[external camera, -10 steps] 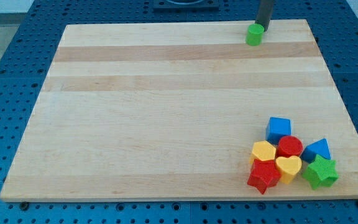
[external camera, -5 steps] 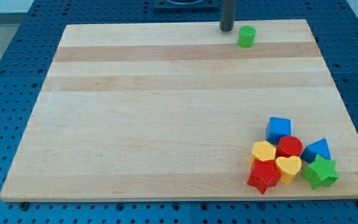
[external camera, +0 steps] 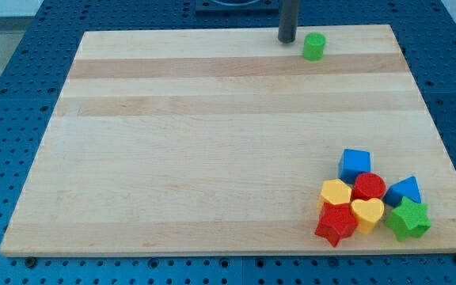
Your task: Place the green circle to the top right of the blue cube
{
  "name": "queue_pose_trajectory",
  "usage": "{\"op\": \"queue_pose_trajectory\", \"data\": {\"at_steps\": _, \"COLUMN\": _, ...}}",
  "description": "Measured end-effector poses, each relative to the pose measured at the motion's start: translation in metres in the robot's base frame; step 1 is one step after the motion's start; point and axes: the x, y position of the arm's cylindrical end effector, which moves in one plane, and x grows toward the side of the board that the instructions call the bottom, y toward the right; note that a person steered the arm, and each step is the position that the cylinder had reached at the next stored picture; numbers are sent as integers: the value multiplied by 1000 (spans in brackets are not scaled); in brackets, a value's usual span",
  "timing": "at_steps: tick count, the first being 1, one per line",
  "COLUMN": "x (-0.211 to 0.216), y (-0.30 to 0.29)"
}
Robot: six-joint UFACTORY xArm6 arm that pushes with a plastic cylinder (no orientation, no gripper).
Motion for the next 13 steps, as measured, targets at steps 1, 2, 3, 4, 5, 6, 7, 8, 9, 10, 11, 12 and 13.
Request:
{"op": "queue_pose_trajectory", "data": {"at_steps": 1, "x": 46, "y": 15}}
{"op": "queue_pose_trajectory", "data": {"at_steps": 2, "x": 88, "y": 36}}
{"op": "queue_pose_trajectory", "data": {"at_steps": 3, "x": 64, "y": 25}}
{"op": "queue_pose_trajectory", "data": {"at_steps": 4, "x": 17, "y": 9}}
{"op": "queue_pose_trajectory", "data": {"at_steps": 5, "x": -11, "y": 15}}
{"op": "queue_pose_trajectory", "data": {"at_steps": 6, "x": 4, "y": 40}}
{"op": "queue_pose_trajectory", "data": {"at_steps": 7, "x": 65, "y": 50}}
{"op": "queue_pose_trajectory", "data": {"at_steps": 8, "x": 99, "y": 63}}
{"op": "queue_pose_trajectory", "data": {"at_steps": 9, "x": 83, "y": 63}}
{"op": "queue_pose_trajectory", "data": {"at_steps": 10, "x": 73, "y": 76}}
{"op": "queue_pose_trajectory", "data": {"at_steps": 11, "x": 95, "y": 93}}
{"op": "queue_pose_trajectory", "data": {"at_steps": 12, "x": 151, "y": 93}}
{"op": "queue_pose_trajectory", "data": {"at_steps": 13, "x": 190, "y": 93}}
